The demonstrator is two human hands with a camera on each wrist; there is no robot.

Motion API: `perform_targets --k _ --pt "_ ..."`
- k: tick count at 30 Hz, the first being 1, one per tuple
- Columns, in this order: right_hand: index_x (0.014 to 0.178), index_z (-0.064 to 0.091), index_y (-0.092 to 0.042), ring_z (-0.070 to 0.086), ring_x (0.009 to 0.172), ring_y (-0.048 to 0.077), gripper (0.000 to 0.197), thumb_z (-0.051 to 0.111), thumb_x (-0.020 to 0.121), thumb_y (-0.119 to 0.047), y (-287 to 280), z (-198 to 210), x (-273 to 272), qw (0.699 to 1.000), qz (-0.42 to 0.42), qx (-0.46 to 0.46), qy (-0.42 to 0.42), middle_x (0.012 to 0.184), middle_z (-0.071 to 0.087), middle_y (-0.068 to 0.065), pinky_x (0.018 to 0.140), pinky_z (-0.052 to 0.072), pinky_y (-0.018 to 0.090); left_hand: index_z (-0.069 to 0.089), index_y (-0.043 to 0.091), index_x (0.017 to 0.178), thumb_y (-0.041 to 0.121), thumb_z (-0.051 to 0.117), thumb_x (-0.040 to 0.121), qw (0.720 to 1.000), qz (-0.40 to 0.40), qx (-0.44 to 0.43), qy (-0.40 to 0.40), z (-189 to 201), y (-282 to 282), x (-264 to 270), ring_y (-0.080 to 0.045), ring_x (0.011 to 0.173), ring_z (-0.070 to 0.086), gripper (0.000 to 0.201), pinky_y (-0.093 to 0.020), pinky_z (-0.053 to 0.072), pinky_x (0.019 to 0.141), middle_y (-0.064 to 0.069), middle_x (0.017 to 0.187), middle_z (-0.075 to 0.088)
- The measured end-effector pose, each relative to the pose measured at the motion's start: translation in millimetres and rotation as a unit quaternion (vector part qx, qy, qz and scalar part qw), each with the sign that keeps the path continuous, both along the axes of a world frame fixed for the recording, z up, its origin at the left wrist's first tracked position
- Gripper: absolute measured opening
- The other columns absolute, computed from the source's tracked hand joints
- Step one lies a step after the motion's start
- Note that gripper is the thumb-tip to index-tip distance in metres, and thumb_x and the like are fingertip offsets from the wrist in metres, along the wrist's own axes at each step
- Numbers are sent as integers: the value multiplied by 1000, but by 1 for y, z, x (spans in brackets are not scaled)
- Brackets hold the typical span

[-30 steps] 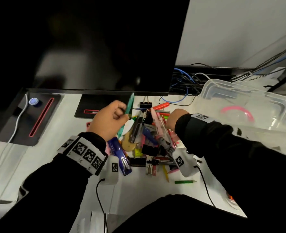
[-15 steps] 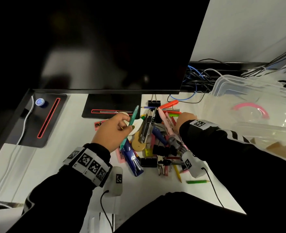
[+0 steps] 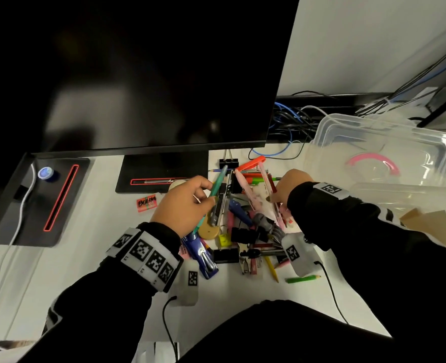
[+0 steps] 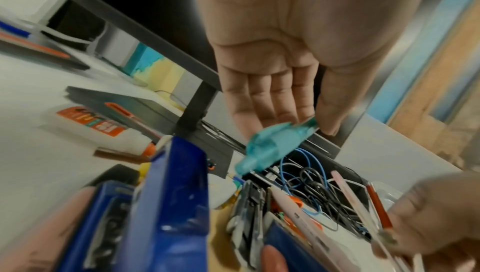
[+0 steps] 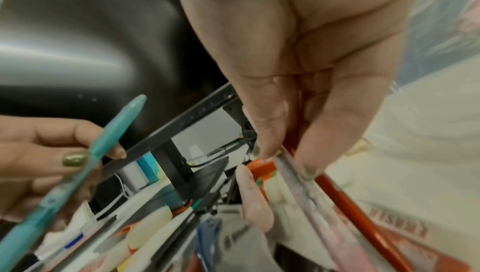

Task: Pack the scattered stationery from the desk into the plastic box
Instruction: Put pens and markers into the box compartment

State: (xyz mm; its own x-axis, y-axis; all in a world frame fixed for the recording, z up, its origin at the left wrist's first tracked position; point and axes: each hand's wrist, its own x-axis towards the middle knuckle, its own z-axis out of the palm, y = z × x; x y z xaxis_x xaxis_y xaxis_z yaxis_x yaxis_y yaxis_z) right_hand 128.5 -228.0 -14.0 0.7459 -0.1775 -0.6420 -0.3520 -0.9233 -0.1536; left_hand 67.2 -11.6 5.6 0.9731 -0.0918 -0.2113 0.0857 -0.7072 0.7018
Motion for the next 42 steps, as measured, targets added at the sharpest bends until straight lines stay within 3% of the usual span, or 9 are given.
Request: perform_targets --k 2,4,6,11,18,24,28,33,42 --pt "83 59 -9 67 81 27 19 69 82 -24 -10 7 -3 993 -66 93 -10 88 66 10 73 56 32 55 29 108 28 59 88 1000 -16 14 -14 5 -10 -1 -8 74 61 20 -27 51 71 9 85 61" --pt "72 58 -17 67 60 20 15 67 83 -15 -21 19 -9 977 -113 176 -37 73 66 6 61 58 29 56 28 108 26 59 89 999 -30 11 -27 8 -20 -1 -6 74 60 19 -20 47 66 10 88 61" --pt "68 56 -18 61 42 11 21 64 87 -16 -28 36 -18 970 -119 206 -54 56 64 0 44 51 21 57 27 107 23 59 89 998 -50 5 -38 12 -30 -1 -1 74 57 18 -11 42 64 10 87 61" --pt "70 63 -9 40 28 6 29 62 89 -31 -46 74 -39 969 -75 227 -59 33 53 -4 48 35 20 61 31 99 18 66 84 992 -79 -56 -80 21 -58 -3 -1 83 55 21 -4 42 69 11 89 60" --pt "90 73 -1 37 41 14 20 66 85 -19 -90 97 -63 935 -80 345 -30 41 49 -1 45 32 19 68 27 92 14 70 80 965 -145 -93 -200 41 -111 -3 -1 91 54 18 -19 42 87 13 91 61" --pt "92 75 -5 38 50 15 22 71 75 -19 -132 98 -77 897 -121 423 43 76 54 18 49 32 24 73 31 95 16 71 79 939 -218 -56 -260 36 -153 -1 4 95 52 22 -26 38 93 18 92 62" --pt "99 66 7 37 50 14 40 67 68 -19 -158 96 -83 870 -142 465 81 63 59 9 48 31 22 75 25 92 11 72 76 928 -251 -66 -266 37 -180 -4 -3 93 56 21 -22 41 89 9 95 67" --pt "93 69 5 38 47 11 26 49 92 -11 -190 94 -89 840 -167 497 142 56 64 4 53 27 22 73 24 95 14 71 80 927 -290 -69 -228 39 -208 -7 -5 91 57 18 -31 46 86 11 94 65" --pt "98 61 1 40 36 4 37 59 72 -26 -234 97 -95 792 -159 564 169 61 67 2 43 31 15 68 23 103 11 59 87 928 -284 -27 -239 38 -251 -15 -2 97 52 21 -18 39 85 11 102 66"
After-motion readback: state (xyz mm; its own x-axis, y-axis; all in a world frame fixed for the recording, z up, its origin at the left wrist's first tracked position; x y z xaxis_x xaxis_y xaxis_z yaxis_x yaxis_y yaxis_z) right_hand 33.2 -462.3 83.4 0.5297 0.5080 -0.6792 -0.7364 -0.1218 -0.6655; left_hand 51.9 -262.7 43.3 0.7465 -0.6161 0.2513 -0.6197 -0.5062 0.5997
